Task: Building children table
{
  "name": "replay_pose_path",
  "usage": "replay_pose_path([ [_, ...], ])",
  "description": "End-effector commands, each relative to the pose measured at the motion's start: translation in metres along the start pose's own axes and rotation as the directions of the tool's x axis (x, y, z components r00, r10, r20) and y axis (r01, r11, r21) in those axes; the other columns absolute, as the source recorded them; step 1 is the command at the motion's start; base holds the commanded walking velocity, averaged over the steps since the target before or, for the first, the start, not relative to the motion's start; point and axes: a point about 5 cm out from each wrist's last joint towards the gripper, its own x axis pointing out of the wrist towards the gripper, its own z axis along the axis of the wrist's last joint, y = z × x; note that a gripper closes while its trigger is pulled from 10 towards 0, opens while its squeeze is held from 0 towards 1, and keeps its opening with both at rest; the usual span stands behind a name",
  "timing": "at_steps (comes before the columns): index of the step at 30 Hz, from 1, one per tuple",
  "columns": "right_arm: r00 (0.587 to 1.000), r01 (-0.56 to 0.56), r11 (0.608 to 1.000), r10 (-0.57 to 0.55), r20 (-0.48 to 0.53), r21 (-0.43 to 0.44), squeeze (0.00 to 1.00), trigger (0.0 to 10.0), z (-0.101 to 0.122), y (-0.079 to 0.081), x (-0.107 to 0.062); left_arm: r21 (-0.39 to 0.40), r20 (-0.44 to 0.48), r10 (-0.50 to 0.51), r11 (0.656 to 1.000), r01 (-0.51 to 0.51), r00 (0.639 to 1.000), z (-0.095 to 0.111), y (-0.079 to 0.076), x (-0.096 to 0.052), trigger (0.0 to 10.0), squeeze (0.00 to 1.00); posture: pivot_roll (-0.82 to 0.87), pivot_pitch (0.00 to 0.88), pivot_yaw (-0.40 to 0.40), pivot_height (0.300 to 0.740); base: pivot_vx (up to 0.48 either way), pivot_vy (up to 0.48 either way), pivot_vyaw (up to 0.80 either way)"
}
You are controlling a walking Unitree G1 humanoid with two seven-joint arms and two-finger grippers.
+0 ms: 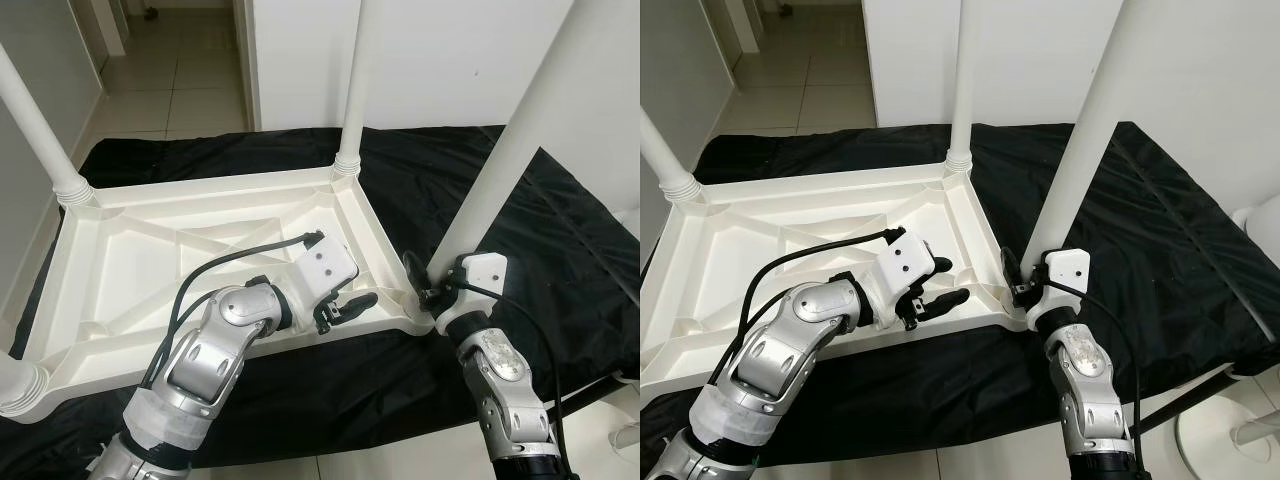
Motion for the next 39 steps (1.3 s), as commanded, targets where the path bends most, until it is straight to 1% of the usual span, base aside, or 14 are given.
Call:
replay_pose_path([
  [1, 0.967, 0.011, 0.997, 0.008, -0.255, 0.074, 0.00, 10.0, -0.044, 0.001, -0.011, 0.015, 0.016, 0.016, 1.000, -0.016, 1.000, 0.004, -0.001, 0.002, 10.0, 0.00, -0.06, 0.018, 0.005, 0.740, 0.000, 0.000, 0.00],
  [4, 0.960, 0.005, 0.998, 0.013, -0.278, 0.063, 0.00, 10.0, -0.046, 0.000, -0.011, 0.015, 0.015, 0.017, 1.000, -0.017, 1.000, 0.004, -0.001, 0.002, 10.0, 0.00, -0.06, 0.017, 0.004, 0.740, 0.000, 0.000, 0.00],
  [5, 0.951, 0.016, 0.995, 0.014, -0.307, 0.095, 0.00, 10.0, -0.048, -0.003, -0.010, 0.014, 0.016, 0.017, 1.000, -0.017, 1.000, 0.004, -0.001, 0.001, 10.0, 0.00, -0.06, 0.016, 0.003, 0.740, 0.000, 0.000, 0.00],
  [9, 0.946, 0.027, 0.994, 0.008, -0.323, 0.104, 0.00, 10.0, -0.048, -0.005, -0.009, 0.015, 0.016, 0.018, 1.000, -0.018, 1.000, 0.004, -0.001, 0.001, 10.0, 0.00, -0.06, 0.016, 0.003, 0.740, 0.000, 0.000, 0.00],
  [14, 0.949, 0.032, 0.997, -0.008, -0.315, 0.070, 0.00, 10.0, -0.047, -0.007, -0.009, 0.015, 0.015, 0.023, 1.000, -0.023, 1.000, 0.004, -0.001, 0.000, 10.0, 0.00, -0.05, 0.016, -0.004, 0.740, 0.000, 0.000, 0.00],
  [20, 0.959, 0.004, 1.000, -0.006, -0.283, -0.006, 0.00, 10.0, -0.049, -0.003, -0.019, 0.013, 0.015, 0.029, 0.999, -0.030, 0.999, 0.004, -0.002, -0.001, 10.0, 0.00, -0.05, 0.017, -0.006, 0.740, 0.000, 0.000, 0.00],
  [22, 0.977, -0.039, 0.992, 0.012, -0.211, -0.122, 0.00, 10.0, -0.043, 0.001, -0.023, 0.006, 0.022, 0.039, 0.999, -0.039, 0.999, 0.004, 0.000, -0.001, 10.0, 0.00, -0.05, 0.015, 0.003, 0.740, 0.000, 0.000, 0.00],
  [25, 0.986, -0.033, 0.991, 0.010, -0.167, -0.133, 0.00, 10.0, -0.038, 0.002, -0.023, 0.006, 0.027, 0.048, 0.999, -0.048, 0.999, 0.005, 0.001, 0.000, 10.0, 0.00, -0.06, 0.017, 0.005, 0.740, 0.000, 0.000, 0.00],
  [27, 0.996, -0.007, 0.996, -0.001, -0.085, -0.085, 0.00, 10.0, -0.024, 0.001, -0.021, -0.024, 0.045, 0.067, 0.997, -0.066, 0.997, 0.008, 0.007, 0.001, 10.0, 0.00, -0.06, 0.021, 0.010, 0.740, 0.000, 0.000, 0.00],
  [29, 0.996, -0.007, 0.996, -0.001, -0.085, -0.085, 0.00, 10.0, -0.024, 0.001, -0.021, -0.024, 0.045, 0.067, 0.997, -0.066, 0.997, 0.008, 0.007, 0.001, 10.0, 0.00, -0.06, 0.021, 0.010, 0.740, 0.000, 0.000, 0.00],
  [30, 0.998, -0.015, 0.999, 0.014, -0.056, -0.030, 0.00, 10.0, -0.016, 0.002, -0.020, -0.098, 0.065, 0.036, 0.995, -0.029, 0.997, 0.010, 0.008, 0.001, 10.0, 1.00, -0.06, 0.021, 0.009, 0.740, 0.000, 0.000, 0.00],
  [31, 0.998, -0.015, 0.999, 0.014, -0.056, -0.030, 0.00, 10.0, -0.016, 0.002, -0.020, -0.098, 0.065, 0.036, 0.995, -0.029, 0.997, 0.010, 0.008, 0.001, 10.0, 1.00, -0.06, 0.021, 0.009, 0.740, 0.000, 0.000, 0.00],
  [33, 0.996, -0.089, 0.996, 0.089, -0.020, 0.016, 0.00, 10.0, -0.001, 0.006, -0.019, -0.186, 0.152, 0.007, 0.982, 0.022, 0.988, 0.020, 0.011, -0.001, 10.0, 1.00, -0.06, 0.034, 0.007, 0.740, 0.000, 0.000, 0.00],
  [39, 0.986, -0.168, 0.986, 0.168, 0.013, 0.001, 0.00, 10.0, 0.021, 0.003, -0.017, -0.167, 0.170, -0.003, 0.985, 0.032, 0.985, 0.026, 0.013, -0.002, 10.0, 1.00, -0.07, 0.045, 0.007, 0.740, 0.000, 0.000, 0.00],
])
